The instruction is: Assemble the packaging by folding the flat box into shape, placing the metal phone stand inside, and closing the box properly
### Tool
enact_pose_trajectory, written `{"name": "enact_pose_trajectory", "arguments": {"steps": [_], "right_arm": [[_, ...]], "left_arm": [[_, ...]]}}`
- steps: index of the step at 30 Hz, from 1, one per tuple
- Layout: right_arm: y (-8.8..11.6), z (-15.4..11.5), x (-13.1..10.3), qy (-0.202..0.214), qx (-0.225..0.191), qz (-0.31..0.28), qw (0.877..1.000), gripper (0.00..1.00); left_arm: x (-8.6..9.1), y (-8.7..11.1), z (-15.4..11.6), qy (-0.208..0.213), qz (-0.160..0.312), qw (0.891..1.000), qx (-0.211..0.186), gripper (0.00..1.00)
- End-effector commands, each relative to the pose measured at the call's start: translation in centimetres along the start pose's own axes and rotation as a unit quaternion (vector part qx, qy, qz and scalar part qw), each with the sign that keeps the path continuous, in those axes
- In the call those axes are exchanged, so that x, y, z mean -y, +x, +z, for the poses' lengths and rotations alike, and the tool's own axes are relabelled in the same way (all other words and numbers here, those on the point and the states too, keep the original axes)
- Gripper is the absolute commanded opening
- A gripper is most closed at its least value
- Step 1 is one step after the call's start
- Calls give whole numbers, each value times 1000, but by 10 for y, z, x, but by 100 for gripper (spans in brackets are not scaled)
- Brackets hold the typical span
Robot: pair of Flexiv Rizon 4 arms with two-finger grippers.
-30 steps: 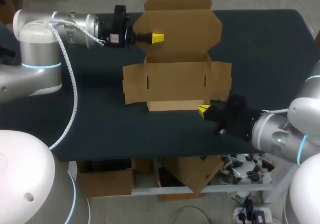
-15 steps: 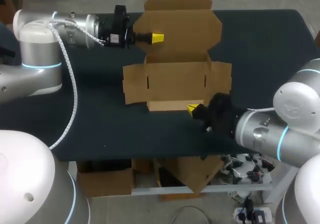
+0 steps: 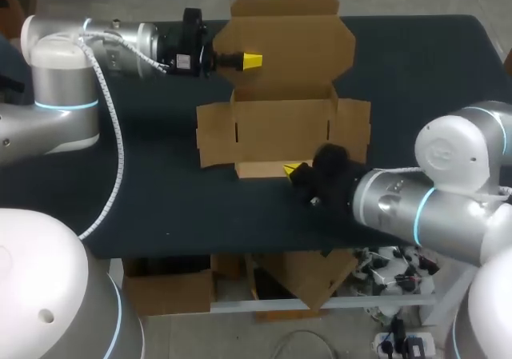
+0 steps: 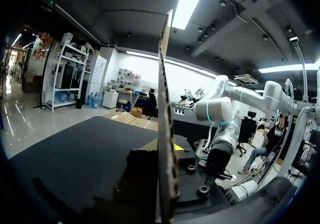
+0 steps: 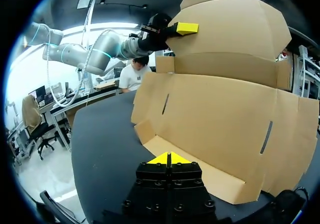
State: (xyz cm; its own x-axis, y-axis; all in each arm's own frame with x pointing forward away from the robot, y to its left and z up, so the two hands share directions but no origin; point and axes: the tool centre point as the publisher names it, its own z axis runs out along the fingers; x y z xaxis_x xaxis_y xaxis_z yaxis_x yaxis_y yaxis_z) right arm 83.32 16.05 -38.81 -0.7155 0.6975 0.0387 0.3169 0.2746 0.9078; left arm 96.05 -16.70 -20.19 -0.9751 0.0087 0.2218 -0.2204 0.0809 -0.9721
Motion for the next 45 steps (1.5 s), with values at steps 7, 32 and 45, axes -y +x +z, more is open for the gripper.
{"name": "enact_pose_trajectory", "arguments": {"steps": [7,32,45], "right_arm": [[2,32,4,17,40,1,999,0],[-8,45,14,28,64,7,998,0],[-10,41,19,29,74,13,997,0]], "left_arm": [[-2,0,0,1,0,1000,-1,0],[-2,0,0,1,0,1000,-1,0],[-2,0,0,1,0,1000,-1,0]]}}
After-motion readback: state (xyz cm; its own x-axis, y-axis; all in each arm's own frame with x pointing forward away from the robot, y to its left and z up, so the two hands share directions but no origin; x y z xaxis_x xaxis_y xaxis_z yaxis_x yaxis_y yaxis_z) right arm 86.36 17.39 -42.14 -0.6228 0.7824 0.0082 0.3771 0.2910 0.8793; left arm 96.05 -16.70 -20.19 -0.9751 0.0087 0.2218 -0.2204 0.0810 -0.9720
